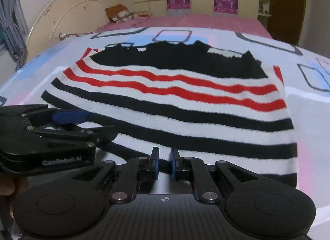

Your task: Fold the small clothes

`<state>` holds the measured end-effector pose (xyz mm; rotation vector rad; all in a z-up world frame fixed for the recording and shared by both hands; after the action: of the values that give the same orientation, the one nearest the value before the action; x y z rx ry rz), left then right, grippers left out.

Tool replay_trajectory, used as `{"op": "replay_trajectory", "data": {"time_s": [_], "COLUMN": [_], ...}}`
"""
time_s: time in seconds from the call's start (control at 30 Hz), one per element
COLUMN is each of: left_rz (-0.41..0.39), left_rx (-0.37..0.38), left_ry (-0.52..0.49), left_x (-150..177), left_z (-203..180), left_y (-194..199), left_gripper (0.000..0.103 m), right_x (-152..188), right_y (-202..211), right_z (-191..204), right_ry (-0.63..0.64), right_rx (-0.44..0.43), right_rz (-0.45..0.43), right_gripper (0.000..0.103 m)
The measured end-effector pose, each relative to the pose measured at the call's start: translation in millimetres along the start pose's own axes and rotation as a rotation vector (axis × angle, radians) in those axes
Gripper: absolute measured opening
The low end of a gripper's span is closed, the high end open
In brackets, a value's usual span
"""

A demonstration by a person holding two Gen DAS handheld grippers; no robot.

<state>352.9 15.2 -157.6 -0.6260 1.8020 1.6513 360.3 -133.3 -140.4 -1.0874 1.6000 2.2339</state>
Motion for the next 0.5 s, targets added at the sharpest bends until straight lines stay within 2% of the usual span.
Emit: {"op": "replay_trajectory", "data": {"time_s": [0.07,0.1,0.2,0.27,0.37,0.5], "left_rz": [-0.004,-0.01,-0.031,-0.008,-0.011,-0.038], "left_rx": [-0.011,-0.039,-0.143,-0.174,-0.193,-0.201], "left_ry": [-0.001,-0.008,0.021,0.09,0.11,0.142], "left_x": [1,2,3,6,7,3], "left_z": [5,12,54,86,104,110], "left_y": [6,10,19,19,23,30], "left_gripper": [0.06,0.059,0.057,0.057,0.056,0.054], "right_x": [-1,0,10,17,21,13], "right_y": [3,7,24,29,36,47], "right_z": [-8,-16,-51,-76,-93,-89], "right_ry": [0.0,-0.005,-0.05,-0.056,-0.073,-0.058], "right_rx": [0.013,0.037,0.165,0.226,0.215,0.232], "right_rz": [0.0,-0.002,-0.008,0.005,0.007,-0.034], "right_gripper": [0.011,0.011,0.011,0.011,0.011,0.011]}}
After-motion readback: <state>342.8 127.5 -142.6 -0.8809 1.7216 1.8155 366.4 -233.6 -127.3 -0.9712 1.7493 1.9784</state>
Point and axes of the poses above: each gripper's, at about its wrist camera, not at the fingertips, and y roughly against the way its jaws point, z to its left, x to its underside, the point moved 3 cm from there along -y, roughly the way its jaws point, and after that the axes turned 1 degree about y, right-handed, at the moved point
